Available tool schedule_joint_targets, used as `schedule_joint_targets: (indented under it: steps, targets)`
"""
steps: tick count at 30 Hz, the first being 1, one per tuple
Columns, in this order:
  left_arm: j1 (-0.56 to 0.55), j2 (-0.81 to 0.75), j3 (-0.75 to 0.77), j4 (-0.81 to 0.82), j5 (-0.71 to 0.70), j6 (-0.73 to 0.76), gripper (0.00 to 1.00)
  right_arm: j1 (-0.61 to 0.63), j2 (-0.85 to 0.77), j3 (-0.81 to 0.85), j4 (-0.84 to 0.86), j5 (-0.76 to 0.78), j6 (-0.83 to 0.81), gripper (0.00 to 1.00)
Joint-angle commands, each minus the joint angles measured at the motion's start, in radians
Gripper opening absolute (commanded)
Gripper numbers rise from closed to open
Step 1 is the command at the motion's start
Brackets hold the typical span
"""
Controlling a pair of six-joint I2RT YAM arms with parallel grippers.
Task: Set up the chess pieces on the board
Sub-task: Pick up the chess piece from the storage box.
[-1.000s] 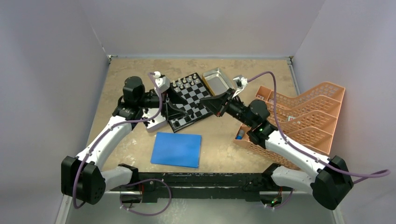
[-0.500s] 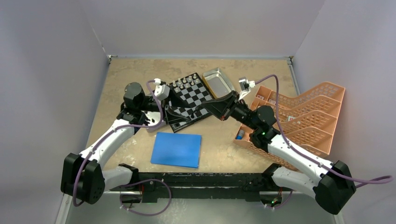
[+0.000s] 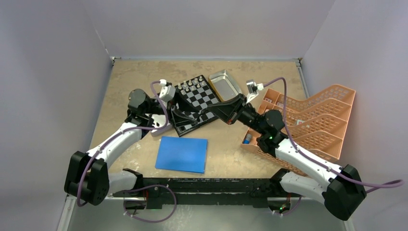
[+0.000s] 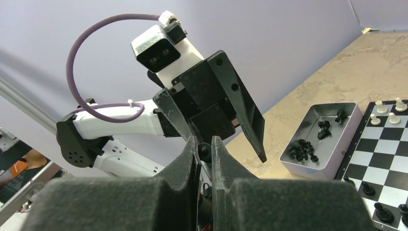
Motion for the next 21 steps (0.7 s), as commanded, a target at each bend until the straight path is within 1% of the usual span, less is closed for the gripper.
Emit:
schedule_joint_targets:
  steps: [1,9,15,21]
  targets:
    - [-0.012,0.004,0.0,0.126,-0.007,-0.07,0.49,-0.002,-0.009,0.003,0.071,-0.014,0.005,0.08]
    - [-0.028,0.015,0.007,0.173,-0.011,-0.113,0.46,-0.003,-0.005,0.012,0.063,-0.017,0.002,0.08]
    - [-0.042,0.017,0.008,0.178,-0.014,-0.122,0.41,-0.003,0.0,0.01,0.068,-0.013,-0.002,0.08]
    - [-0.053,0.014,0.015,0.174,-0.021,-0.137,0.39,-0.003,-0.002,-0.001,0.07,-0.009,-0.003,0.08]
